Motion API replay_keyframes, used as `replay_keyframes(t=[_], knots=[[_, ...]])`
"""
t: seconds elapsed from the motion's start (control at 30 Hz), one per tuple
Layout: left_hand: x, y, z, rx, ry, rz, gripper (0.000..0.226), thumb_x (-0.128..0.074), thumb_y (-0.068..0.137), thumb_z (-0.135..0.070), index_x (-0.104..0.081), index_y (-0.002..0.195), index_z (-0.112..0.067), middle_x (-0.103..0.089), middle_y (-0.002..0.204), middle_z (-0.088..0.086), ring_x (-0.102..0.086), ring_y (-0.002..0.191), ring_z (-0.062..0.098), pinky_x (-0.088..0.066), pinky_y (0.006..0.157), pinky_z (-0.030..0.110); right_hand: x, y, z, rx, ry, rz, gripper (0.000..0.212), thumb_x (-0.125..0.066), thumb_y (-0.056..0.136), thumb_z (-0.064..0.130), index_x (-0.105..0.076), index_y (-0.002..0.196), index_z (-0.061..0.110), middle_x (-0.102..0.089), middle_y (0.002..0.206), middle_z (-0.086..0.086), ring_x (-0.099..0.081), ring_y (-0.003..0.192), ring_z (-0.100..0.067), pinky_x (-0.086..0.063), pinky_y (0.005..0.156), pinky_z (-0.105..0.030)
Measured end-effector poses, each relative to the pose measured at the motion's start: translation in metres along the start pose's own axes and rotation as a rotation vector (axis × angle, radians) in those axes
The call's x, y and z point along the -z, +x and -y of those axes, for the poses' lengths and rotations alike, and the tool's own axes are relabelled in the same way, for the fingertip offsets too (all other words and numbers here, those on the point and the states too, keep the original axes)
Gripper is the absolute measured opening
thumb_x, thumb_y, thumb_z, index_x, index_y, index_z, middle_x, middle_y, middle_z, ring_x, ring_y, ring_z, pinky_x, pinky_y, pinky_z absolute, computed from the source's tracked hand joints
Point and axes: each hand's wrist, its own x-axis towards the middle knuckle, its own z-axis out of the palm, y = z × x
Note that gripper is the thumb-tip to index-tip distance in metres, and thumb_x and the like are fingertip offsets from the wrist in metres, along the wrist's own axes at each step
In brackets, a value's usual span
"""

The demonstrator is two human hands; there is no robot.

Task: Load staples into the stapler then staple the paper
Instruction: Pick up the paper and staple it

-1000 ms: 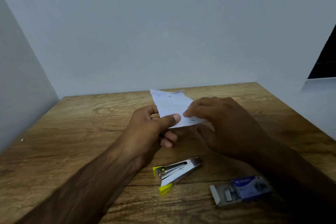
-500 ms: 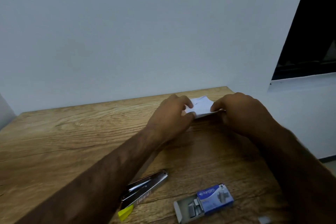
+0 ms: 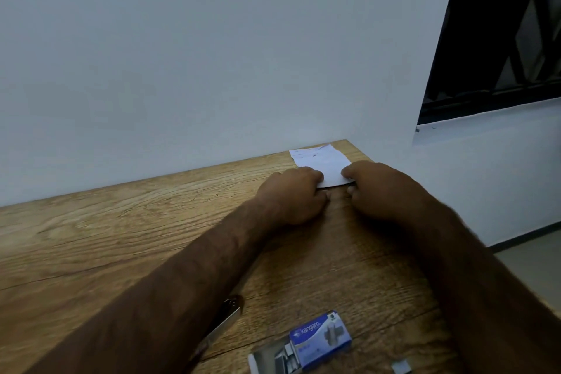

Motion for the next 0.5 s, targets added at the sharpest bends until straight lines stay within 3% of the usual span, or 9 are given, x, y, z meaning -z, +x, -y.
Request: replay_keyframes(t=[0.33,0.5], knots=[[-0.004,0.016,0.001,-0.004,-0.006,0.026,0.043,-0.041,0.105,-0.038,-0.055,0.137,-0.015,-0.058,0.145,0.006,-0.051,0.135,0.027,-0.034,0.109,0.045,0.003,-0.002,0.004,0.006,-0.037,0.055,0.038,-0.044,0.096,0.027,-0.053,0.132,0.018,-0.051,0.143,-0.003,-0.052,0.126,-0.024,-0.044,0.103,-0.045],[-0.004,0.016,0.001,-0.003,-0.041,0.045,0.044,-0.042,0.105,-0.040,-0.053,0.138,-0.014,-0.057,0.145,0.006,-0.051,0.135,0.027,-0.035,0.112,0.045,0.003,-0.004,0.006,-0.007,-0.042,0.054,0.040,-0.044,0.095,0.026,-0.051,0.134,0.019,-0.050,0.145,-0.003,-0.051,0.128,-0.025,-0.042,0.103,-0.045]])
